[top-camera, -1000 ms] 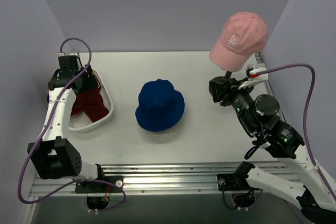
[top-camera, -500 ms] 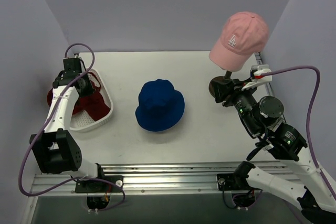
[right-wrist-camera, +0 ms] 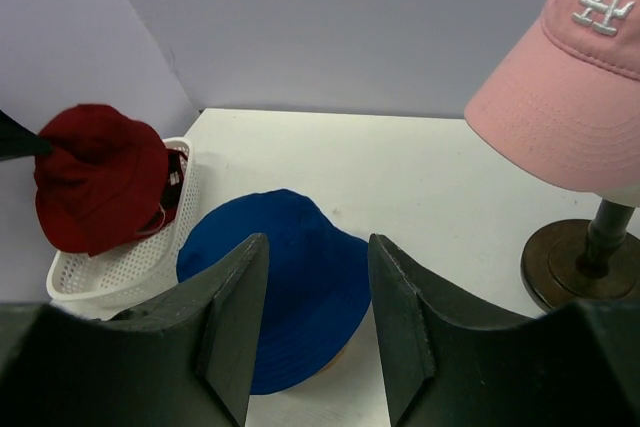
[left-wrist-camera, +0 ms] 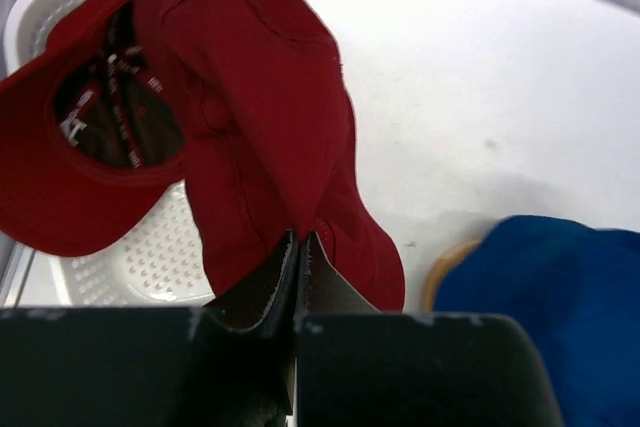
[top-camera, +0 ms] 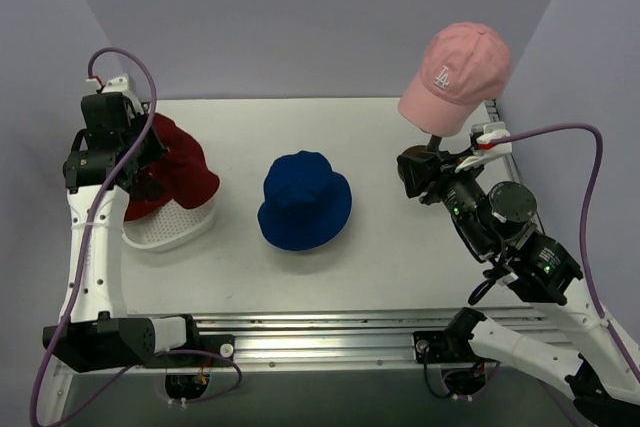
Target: Stack the hats
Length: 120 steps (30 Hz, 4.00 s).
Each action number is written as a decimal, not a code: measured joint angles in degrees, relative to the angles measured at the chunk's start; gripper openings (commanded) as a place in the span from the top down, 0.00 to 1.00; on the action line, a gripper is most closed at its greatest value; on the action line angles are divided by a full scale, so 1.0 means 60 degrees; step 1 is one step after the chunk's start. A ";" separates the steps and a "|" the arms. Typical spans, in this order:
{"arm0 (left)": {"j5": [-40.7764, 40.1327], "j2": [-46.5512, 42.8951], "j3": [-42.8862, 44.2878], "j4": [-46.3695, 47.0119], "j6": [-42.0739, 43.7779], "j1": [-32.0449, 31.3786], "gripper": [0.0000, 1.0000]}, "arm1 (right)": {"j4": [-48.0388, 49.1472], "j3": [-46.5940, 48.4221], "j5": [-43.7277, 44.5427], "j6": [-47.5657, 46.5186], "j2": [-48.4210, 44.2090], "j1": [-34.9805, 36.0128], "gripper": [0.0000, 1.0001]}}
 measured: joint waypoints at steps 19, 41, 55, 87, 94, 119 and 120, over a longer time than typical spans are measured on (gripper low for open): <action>0.5712 -0.1435 0.1938 0.1468 -0.1275 -0.3180 0.98 | 0.1858 0.0321 -0.2871 0.1978 0.2892 0.0047 0.49; 0.8572 -0.1366 0.0091 0.5854 -0.2812 -0.3923 0.98 | 0.4874 -0.2448 -0.3111 0.4881 0.2142 0.0124 0.48; 0.8415 -0.1559 -0.0623 0.8094 -0.3734 -0.4371 0.98 | 0.6247 -0.3136 -0.3042 0.6120 0.1249 0.0124 0.46; 0.7927 -0.2211 -0.2240 1.0652 -0.4801 -0.4645 0.98 | 0.7136 -0.3337 -0.2790 0.6604 0.1213 0.0127 0.44; 0.7927 -0.2251 -0.2419 1.1122 -0.5023 -0.4670 0.98 | 0.7169 -0.3406 -0.2677 0.6561 0.1322 0.0127 0.78; 0.4295 -0.2681 -0.1290 0.4379 -0.0586 -0.4707 0.98 | 0.7333 -0.2707 -0.2943 0.4546 0.3566 0.0149 1.00; 0.3982 -0.2692 -0.1188 0.4065 -0.0339 -0.4707 0.98 | 0.7329 -0.2597 -0.2983 0.4433 0.3738 0.0160 1.00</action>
